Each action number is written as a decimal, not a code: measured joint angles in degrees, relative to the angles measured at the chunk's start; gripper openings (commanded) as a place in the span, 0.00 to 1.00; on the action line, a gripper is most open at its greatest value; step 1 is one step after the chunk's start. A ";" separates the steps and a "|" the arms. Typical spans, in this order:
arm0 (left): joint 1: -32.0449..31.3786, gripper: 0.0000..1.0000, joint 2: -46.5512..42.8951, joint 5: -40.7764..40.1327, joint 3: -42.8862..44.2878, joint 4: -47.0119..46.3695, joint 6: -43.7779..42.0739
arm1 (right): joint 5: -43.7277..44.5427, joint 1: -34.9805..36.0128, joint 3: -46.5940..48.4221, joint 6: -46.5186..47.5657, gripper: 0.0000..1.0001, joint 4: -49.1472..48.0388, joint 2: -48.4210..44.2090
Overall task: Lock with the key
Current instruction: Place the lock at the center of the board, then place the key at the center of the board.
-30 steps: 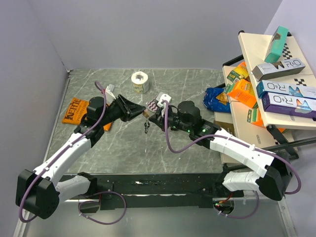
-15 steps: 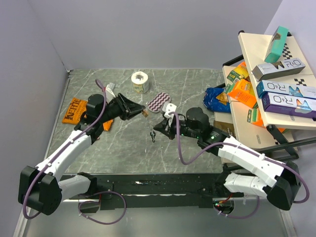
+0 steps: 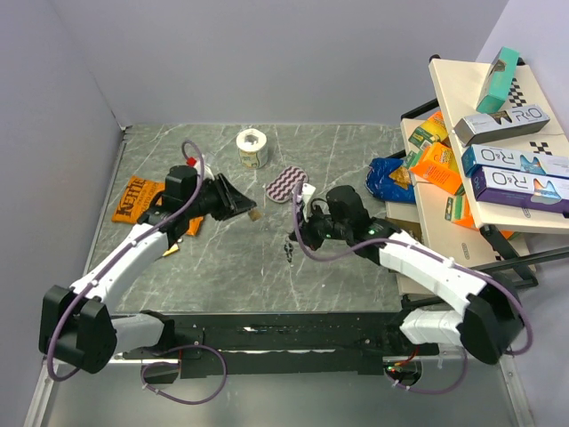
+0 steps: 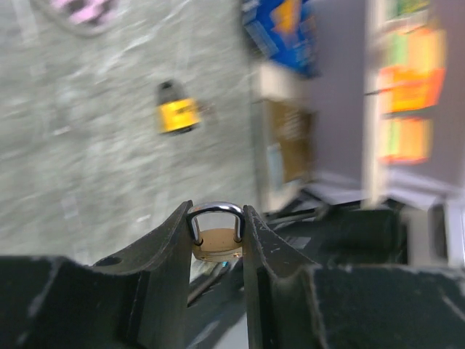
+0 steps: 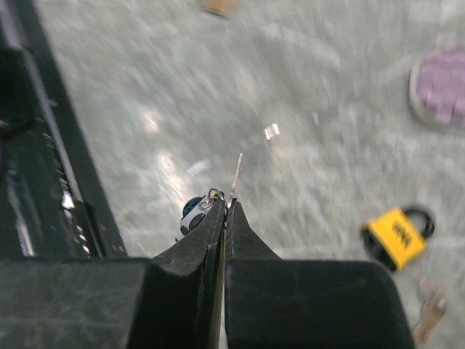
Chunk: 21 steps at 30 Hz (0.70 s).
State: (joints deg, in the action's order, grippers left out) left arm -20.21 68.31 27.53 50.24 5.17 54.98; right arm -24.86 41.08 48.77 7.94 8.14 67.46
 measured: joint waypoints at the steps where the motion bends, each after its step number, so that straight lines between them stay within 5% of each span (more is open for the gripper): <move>1: -0.02 0.01 0.63 -0.22 0.00 1.40 -1.70 | -0.02 -0.98 0.00 -0.22 0.00 0.92 1.81; 13: -4.83 0.01 10.97 -1.92 -0.57 12.70 -16.83 | -3.89 -8.04 2.67 -3.72 0.00 2.27 17.44; 21: -6.27 0.01 27.21 -3.67 9.70 18.27 -20.87 | -5.46 -8.94 6.88 -4.02 0.00 1.27 24.22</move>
State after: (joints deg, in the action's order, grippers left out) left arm -26.48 95.53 23.86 59.94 23.44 34.11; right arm -30.33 32.14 55.66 3.92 9.41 91.68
